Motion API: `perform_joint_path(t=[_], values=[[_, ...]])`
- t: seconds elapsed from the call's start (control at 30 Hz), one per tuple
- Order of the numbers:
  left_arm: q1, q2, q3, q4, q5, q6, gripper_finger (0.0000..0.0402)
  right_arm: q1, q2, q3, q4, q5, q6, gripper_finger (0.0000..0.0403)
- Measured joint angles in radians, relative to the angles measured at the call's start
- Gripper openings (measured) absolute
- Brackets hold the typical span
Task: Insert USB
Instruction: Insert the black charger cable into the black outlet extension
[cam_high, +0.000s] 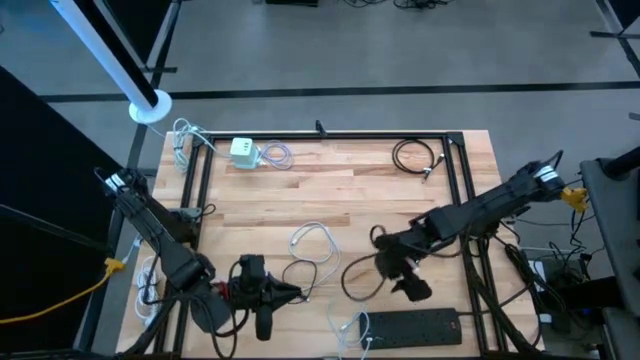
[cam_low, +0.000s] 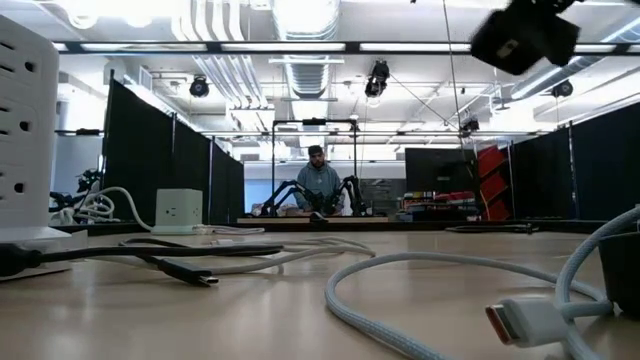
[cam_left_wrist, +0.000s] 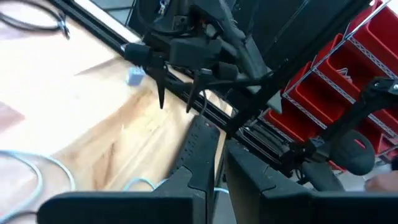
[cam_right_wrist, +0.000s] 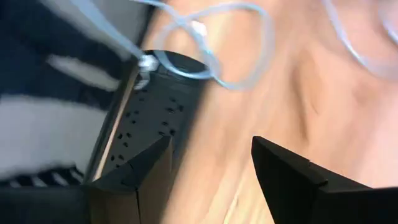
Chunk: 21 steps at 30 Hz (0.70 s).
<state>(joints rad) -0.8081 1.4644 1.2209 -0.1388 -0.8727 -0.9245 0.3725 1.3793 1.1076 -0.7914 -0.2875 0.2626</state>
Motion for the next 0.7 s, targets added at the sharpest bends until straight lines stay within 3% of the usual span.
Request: perform_joint_path(t=[0.3, 0.43, 0.57, 0.7], values=[[0.125, -0.073, 0.000, -0.007, -0.008, 0.203, 0.0025, -0.004, -0.054, 0.000, -0.365, 0.233, 0.375, 0.0209], [0.215, -0.082, 0.000, -0.005, 0.007, 0.267, 0.0025, -0.034, -0.050, -0.001, -0.448, 0.237, 0.419, 0.0220], [0.321, -0.084, 0.000, -0.007, 0.109, 0.325, 0.0025, -0.096, -0.050, -0.001, -0.459, 0.246, 0.429, 0.0228], [0.456, -0.087, 0.000, -0.005, 0.173, 0.352, 0.0025, -0.192, -0.050, -0.001, -0.457, 0.338, 0.428, 0.0227]])
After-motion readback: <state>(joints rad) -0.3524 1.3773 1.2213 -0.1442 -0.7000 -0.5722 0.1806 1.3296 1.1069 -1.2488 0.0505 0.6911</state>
